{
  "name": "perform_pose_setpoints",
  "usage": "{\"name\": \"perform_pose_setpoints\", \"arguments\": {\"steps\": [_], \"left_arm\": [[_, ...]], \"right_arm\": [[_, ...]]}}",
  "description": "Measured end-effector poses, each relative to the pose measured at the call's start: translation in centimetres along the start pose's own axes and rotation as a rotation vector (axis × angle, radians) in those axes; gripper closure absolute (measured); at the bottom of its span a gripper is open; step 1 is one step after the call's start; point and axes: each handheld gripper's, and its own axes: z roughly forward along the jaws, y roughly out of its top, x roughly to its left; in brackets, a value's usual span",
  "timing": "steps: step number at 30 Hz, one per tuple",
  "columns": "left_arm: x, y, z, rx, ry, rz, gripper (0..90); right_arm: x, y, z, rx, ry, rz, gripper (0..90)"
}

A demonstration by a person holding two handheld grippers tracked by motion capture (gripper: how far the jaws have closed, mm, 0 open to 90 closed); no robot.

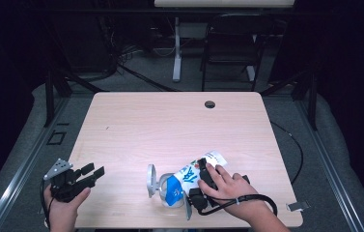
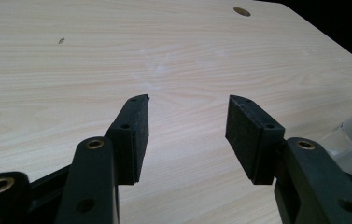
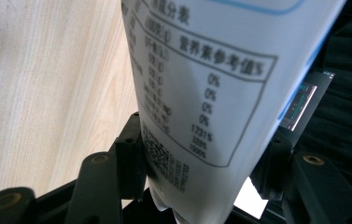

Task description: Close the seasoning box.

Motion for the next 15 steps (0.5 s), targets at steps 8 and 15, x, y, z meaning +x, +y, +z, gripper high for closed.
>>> {"name": "perform_pose_setpoints", "arguments": {"steps": [8, 15], "left_arm": [[0.02, 0.0, 0.01, 0.0, 0.0, 0.0, 49.8], [0.08, -0.05, 0.03, 0.001, 0.001, -0.002, 49.8]], "right_arm": [[0.0, -0.1, 0.06, 0.001, -0.002, -0.003, 47.7], [0.01, -0.1, 0.05, 0.001, -0.006, -0.009, 47.8]]}}
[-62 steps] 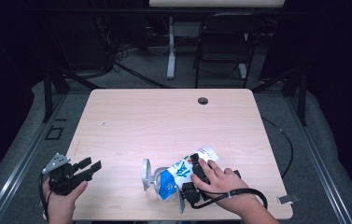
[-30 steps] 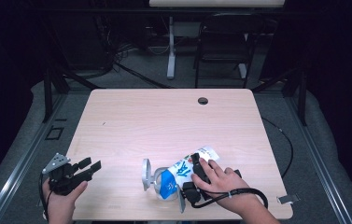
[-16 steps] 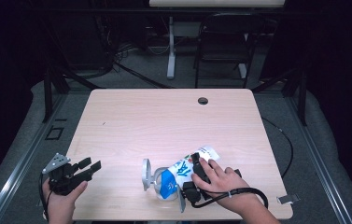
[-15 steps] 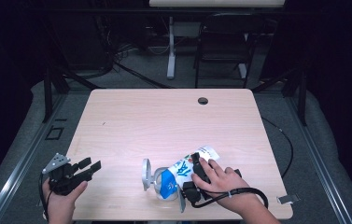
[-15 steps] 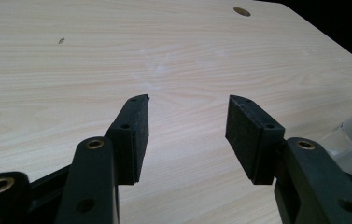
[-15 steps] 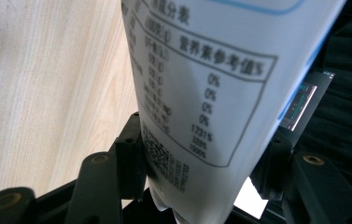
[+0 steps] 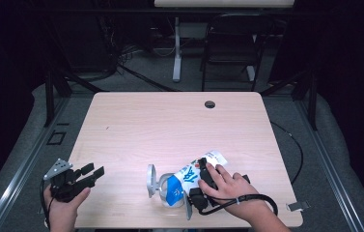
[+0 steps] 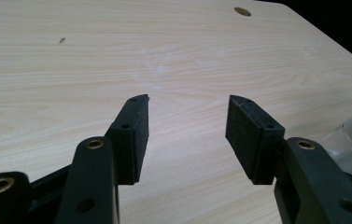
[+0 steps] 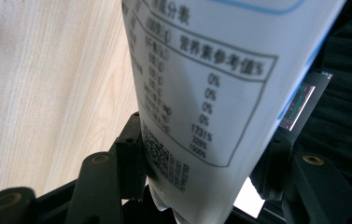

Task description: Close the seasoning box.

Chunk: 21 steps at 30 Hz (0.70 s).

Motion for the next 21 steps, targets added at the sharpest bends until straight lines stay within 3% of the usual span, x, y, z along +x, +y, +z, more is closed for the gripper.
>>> {"name": "perform_pose_setpoints", "arguments": {"steps": [21], "left_arm": [[0.07, 0.01, -0.06, 0.002, 0.0, -0.004, 49.8]], "right_arm": [[0.0, 0.04, 0.01, 0.0, 0.001, -0.009, 48.0]]}}
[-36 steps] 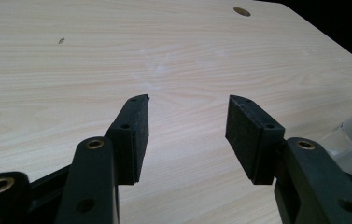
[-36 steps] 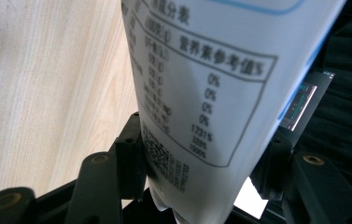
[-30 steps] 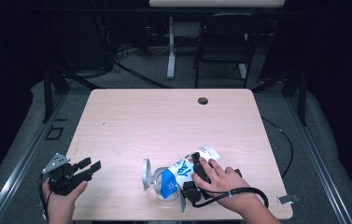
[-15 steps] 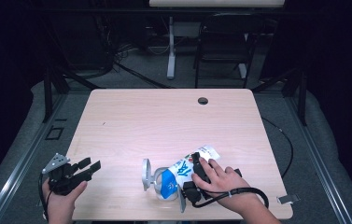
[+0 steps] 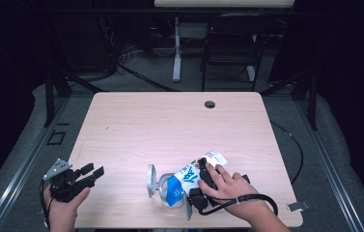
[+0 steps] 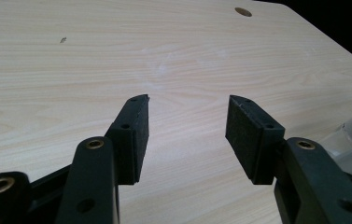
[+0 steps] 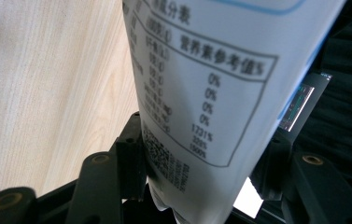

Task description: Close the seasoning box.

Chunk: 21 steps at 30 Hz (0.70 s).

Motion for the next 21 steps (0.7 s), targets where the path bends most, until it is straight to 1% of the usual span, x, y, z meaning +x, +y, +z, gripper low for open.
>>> {"name": "perform_pose_setpoints", "arguments": {"steps": [21], "left_arm": [[0.08, -0.01, -0.06, 0.0, 0.0, -0.002, 49.8]], "right_arm": [[0.0, 0.0, -0.04, 0.004, 0.0, -0.006, 48.1]]}}
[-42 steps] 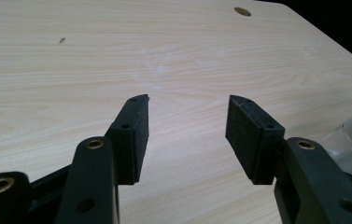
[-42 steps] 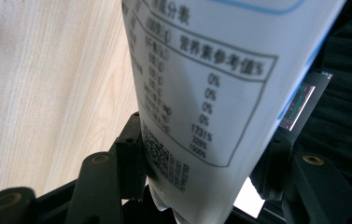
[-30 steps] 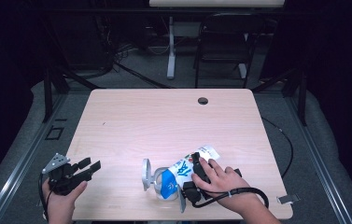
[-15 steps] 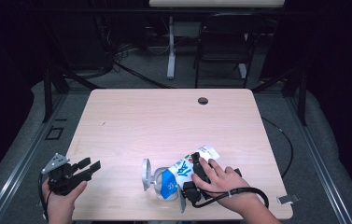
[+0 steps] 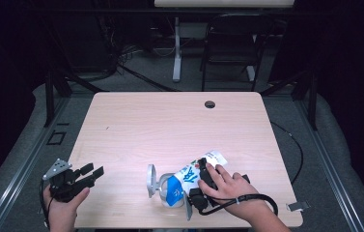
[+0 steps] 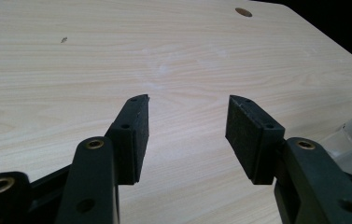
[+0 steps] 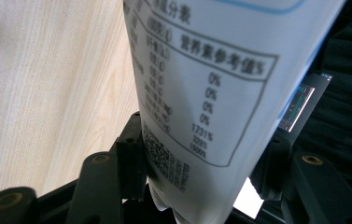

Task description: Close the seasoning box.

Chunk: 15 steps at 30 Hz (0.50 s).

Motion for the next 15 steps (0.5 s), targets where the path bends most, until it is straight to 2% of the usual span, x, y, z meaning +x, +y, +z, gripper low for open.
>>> {"name": "perform_pose_setpoints", "arguments": {"steps": [15], "left_arm": [[0.05, -0.05, 0.05, 0.002, 0.002, 0.0, 49.8]], "right_arm": [[0.0, -0.01, -0.01, -0.002, -0.002, -0.004, 48.3]]}}
